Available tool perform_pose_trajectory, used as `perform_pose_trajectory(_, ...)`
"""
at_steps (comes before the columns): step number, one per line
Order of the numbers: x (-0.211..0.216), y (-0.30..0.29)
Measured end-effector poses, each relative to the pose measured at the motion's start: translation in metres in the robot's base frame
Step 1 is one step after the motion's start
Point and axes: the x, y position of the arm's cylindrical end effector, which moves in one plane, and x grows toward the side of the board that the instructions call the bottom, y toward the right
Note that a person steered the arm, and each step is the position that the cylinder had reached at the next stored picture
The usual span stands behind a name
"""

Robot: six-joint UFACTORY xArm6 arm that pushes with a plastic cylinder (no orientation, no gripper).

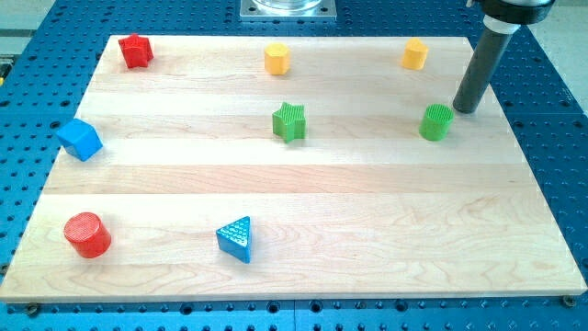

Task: Move green circle downwards

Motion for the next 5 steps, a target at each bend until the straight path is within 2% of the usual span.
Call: perform_pose_trajectory(5,-0.0004,-0.0035)
